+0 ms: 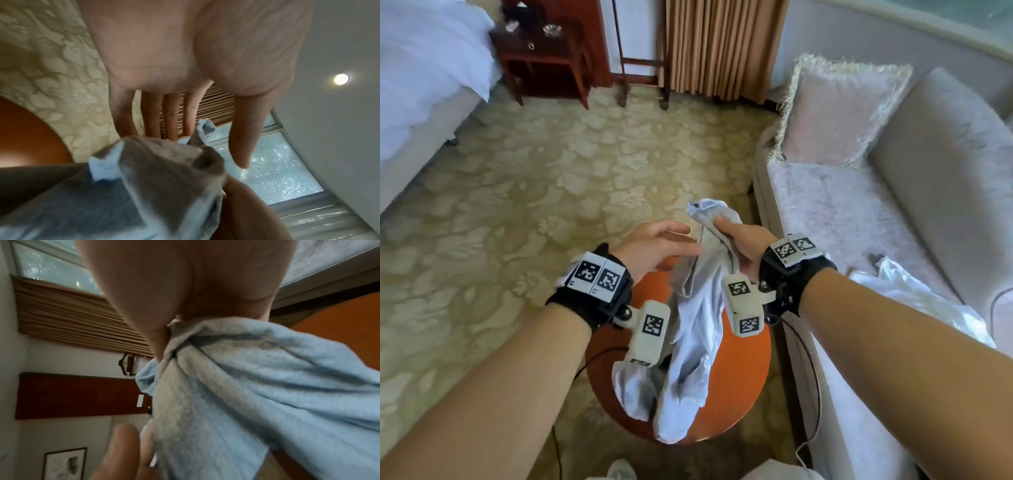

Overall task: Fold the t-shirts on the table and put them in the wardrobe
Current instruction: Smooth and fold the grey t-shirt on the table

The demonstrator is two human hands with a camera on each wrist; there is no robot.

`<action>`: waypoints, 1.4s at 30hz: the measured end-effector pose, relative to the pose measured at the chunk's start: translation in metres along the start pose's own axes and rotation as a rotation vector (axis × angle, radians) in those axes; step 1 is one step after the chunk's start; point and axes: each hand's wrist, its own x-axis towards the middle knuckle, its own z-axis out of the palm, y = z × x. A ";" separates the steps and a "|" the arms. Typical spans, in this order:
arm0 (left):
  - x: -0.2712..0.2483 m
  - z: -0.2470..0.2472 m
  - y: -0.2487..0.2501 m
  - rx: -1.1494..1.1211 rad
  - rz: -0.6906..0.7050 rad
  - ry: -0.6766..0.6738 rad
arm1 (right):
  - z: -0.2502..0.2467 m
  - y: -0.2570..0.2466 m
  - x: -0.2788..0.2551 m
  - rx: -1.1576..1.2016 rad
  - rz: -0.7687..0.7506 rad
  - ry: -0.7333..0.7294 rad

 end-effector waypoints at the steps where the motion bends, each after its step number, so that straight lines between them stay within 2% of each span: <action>1: 0.006 0.002 -0.021 -0.005 -0.010 0.013 | 0.000 0.023 0.023 -0.040 0.013 0.040; 3: 0.015 0.005 -0.058 0.012 -0.047 0.023 | -0.001 0.060 0.058 -0.058 0.022 0.117; 6: 0.026 0.000 -0.116 0.162 -0.124 0.041 | 0.002 0.095 0.070 -0.059 0.025 0.181; 11: 0.043 -0.007 -0.205 0.590 -0.222 -0.006 | 0.000 0.155 0.089 -0.048 0.029 0.245; 14: 0.044 -0.001 -0.247 0.821 -0.291 -0.038 | 0.000 0.183 0.085 -0.179 0.000 0.187; 18: 0.032 0.005 -0.289 0.960 -0.358 0.001 | 0.009 0.223 0.065 -0.314 -0.017 0.154; 22: 0.016 0.004 -0.321 1.181 -0.430 0.140 | 0.041 0.265 0.047 -0.605 -0.111 0.084; 25: 0.003 0.009 -0.347 1.170 -0.374 0.151 | 0.066 0.293 0.033 -0.993 -0.138 -0.049; 26: 0.000 0.011 -0.349 1.166 -0.326 0.154 | 0.072 0.302 0.032 -1.113 -0.122 -0.069; 27: -0.007 0.015 -0.352 1.142 -0.323 0.098 | 0.076 0.309 0.033 -1.207 -0.115 -0.084; 30: -0.009 0.014 -0.362 0.996 -0.333 0.126 | 0.080 0.321 0.035 -1.417 -0.086 -0.098; 33: -0.005 0.016 -0.363 0.661 -0.249 0.139 | 0.072 0.325 0.033 -1.424 -0.066 -0.055; 36: 0.005 0.018 -0.359 0.610 -0.113 0.086 | 0.063 0.325 0.028 -1.389 0.019 -0.089; 37: 0.006 0.019 -0.356 0.610 -0.063 0.055 | 0.061 0.326 0.027 -1.324 0.046 -0.146; 39: 0.014 0.016 -0.356 0.588 -0.059 0.017 | 0.066 0.330 0.017 -1.125 0.126 -0.316; 40: 0.015 0.016 -0.356 0.576 -0.075 0.027 | 0.070 0.332 0.013 -1.037 0.177 -0.385; 42: 0.023 0.011 -0.363 0.529 -0.100 0.129 | 0.079 0.336 0.012 -0.878 0.246 -0.480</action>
